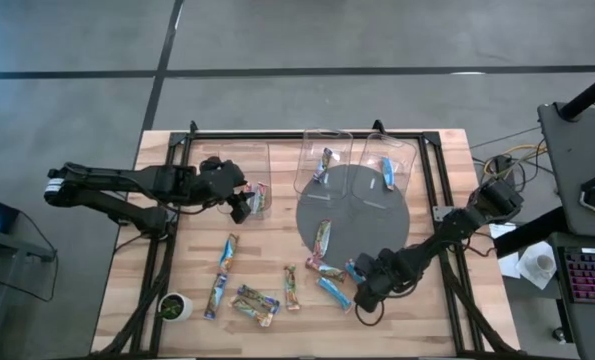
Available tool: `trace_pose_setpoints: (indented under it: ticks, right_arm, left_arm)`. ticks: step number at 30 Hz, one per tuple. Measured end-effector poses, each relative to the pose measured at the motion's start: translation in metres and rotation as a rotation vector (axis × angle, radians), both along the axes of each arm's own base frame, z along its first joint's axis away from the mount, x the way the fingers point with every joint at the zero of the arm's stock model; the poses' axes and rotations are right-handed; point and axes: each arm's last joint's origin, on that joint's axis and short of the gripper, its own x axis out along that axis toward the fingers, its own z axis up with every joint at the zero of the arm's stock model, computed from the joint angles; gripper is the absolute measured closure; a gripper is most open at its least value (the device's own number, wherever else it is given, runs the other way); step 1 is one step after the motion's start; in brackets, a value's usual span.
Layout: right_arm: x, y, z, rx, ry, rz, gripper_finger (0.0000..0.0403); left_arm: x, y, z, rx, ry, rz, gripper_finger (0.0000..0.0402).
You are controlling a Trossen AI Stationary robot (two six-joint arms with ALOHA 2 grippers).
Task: Pick and place Granola Bars by type
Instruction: Put the red granola bar into the left transparent bin
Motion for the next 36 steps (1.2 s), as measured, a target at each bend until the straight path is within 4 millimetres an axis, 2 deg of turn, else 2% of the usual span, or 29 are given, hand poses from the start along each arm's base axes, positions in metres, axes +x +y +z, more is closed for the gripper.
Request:
trace_pose_setpoints:
  ticks: [10, 13, 16, 25, 28, 31, 36]
  right_arm:
    - [-0.001, -0.001, -0.002, -0.021, -0.007, -0.005, 0.0175]
    - [-0.002, -0.002, -0.003, -0.016, 0.011, -0.075, 0.0184]
    - [-0.003, -0.003, -0.003, -0.007, 0.026, -0.137, 0.0214]
    - [-0.001, -0.003, 0.005, 0.0, 0.036, -0.146, 0.0351]
    - [0.004, -0.002, 0.016, 0.02, -0.009, -0.155, 0.0371]
    - [0.009, -0.007, 0.038, 0.005, -0.072, -0.163, 0.0373]
    - [0.026, -0.029, 0.072, -0.071, -0.142, -0.103, 0.0369]
  left_arm:
    - [0.0, 0.0, 0.0, 0.006, 0.002, 0.0, 0.0229]
    - [0.0, 0.0, 0.0, 0.01, 0.003, 0.003, 0.0229]
    - [0.0, 0.0, 0.0, 0.011, 0.002, 0.004, 0.0229]
    - [0.0, 0.0, 0.0, 0.011, 0.002, 0.006, 0.0229]
    - [0.0, 0.001, 0.0, -0.012, -0.014, 0.029, 0.0229]
    - [0.002, 0.004, 0.002, -0.105, -0.067, 0.047, 0.0229]
    - [0.012, 0.017, 0.009, -0.31, -0.209, -0.04, 0.0229]
